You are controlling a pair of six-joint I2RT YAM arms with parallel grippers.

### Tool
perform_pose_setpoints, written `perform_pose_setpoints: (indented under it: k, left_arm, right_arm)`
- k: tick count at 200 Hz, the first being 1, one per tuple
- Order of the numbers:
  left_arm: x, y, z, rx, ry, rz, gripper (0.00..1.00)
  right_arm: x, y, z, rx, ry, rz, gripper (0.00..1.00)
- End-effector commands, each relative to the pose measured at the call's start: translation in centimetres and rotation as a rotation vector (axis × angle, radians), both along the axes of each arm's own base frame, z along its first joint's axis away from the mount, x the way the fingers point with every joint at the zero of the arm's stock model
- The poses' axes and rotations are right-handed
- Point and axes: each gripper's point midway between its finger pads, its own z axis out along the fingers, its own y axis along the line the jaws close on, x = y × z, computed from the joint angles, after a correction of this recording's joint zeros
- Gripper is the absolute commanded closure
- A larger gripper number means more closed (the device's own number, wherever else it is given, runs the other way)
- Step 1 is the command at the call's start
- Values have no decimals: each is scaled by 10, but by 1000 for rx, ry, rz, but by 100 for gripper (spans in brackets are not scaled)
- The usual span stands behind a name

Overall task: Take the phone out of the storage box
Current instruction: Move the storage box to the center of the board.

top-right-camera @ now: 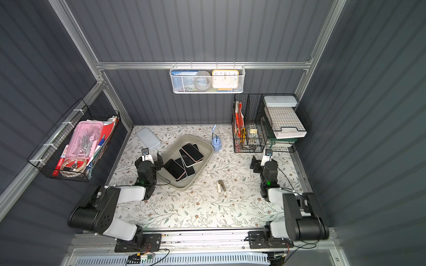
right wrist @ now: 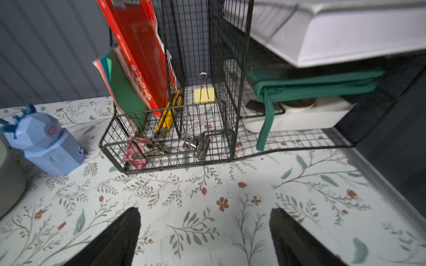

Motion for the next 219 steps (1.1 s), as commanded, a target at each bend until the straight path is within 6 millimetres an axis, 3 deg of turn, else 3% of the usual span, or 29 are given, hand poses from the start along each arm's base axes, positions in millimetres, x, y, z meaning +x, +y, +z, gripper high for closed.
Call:
perform_pose_setpoints:
  k: [1, 22, 40, 86, 149, 183, 219]
  left_arm:
    - [-6, 7, 21, -97, 84, 79, 8]
    - [-10, 0, 16, -198, 208, 84, 7]
    - [-15, -6, -1, -277, 334, 107, 7]
    - [-40, -29, -42, -403, 526, 35, 8]
    - [-73, -24, -58, -464, 579, 50, 15]
    - [-76, -29, -74, -513, 623, 22, 23]
    - [-77, -31, -86, -539, 663, 17, 38]
  right_arm:
    - [-9, 3, 32, 12, 12, -35, 8]
    - [-14, 31, 57, 65, 69, 52, 8]
    - [-18, 66, 63, 64, 133, 170, 10]
    - [-31, 166, 56, 37, 285, 492, 13]
    - [-47, 283, 47, 191, 482, 874, 22]
    - [-42, 326, 36, 249, 566, 907, 22]
    - [-39, 369, 26, 461, 690, 916, 37]
